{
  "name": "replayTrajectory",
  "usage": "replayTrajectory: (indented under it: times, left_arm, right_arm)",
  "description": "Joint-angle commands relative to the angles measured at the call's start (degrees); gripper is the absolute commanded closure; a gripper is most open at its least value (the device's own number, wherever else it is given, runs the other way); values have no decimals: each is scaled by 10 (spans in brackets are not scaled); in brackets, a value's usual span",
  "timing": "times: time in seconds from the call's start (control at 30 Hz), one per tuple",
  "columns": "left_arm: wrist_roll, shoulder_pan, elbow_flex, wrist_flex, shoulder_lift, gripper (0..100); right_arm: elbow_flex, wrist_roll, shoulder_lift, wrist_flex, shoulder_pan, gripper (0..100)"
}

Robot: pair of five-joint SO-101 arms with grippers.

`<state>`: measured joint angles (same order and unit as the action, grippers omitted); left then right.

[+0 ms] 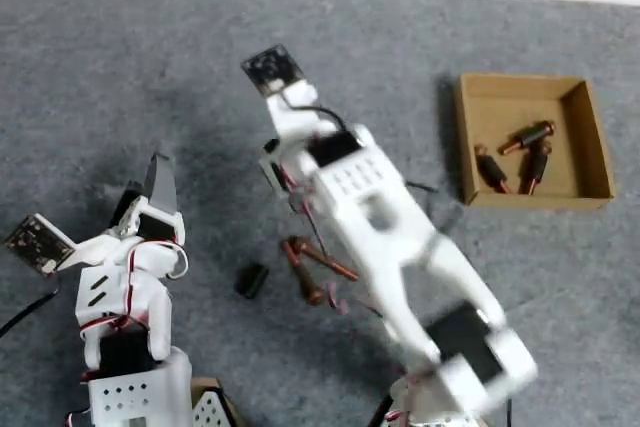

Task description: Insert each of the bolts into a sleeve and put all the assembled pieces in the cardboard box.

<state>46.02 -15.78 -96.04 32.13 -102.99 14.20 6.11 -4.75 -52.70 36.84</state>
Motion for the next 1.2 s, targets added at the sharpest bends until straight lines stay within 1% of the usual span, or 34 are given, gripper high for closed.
replayTrajectory:
  times: [0.0,0.03,0.1,0.2,0.3,0.37,0.43,0.57,0.7,0.77,0.87,1.0,1.07,1.17]
  left_arm:
    - [-2,4,-11,1,0,800]
    - [-2,16,-11,1,0,800]
    - [-4,64,-11,12,1,800]
    - [-5,136,-1,64,0,797]
    - [-5,182,32,128,2,798]
    - [-4,218,53,167,4,800]
    - [-4,251,66,186,5,800]
    - [-4,317,55,170,6,800]
    - [-5,386,58,168,6,800]
    - [-5,400,55,142,6,800]
    - [-5,407,49,101,6,800]
    - [-5,447,45,92,6,801]
    - [-5,470,44,91,6,801]
    - [-5,478,44,91,6,801]
  right_arm:
    - [155,36,-194,70,-11,995]
    - [204,47,-238,87,-14,995]
    - [291,56,-321,113,-40,995]
    - [398,56,-433,131,-98,995]
    - [486,56,-536,125,-150,995]
    - [544,56,-594,119,-164,995]
    - [603,56,-648,128,-164,995]
    - [692,59,-728,156,-166,995]
    - [730,59,-757,155,-166,995]
    - [732,60,-757,155,-171,995]
    - [731,58,-757,156,-200,995]
    - [731,57,-760,158,-238,995]
    - [735,57,-760,177,-240,995]
    - [735,57,-759,196,-240,995]
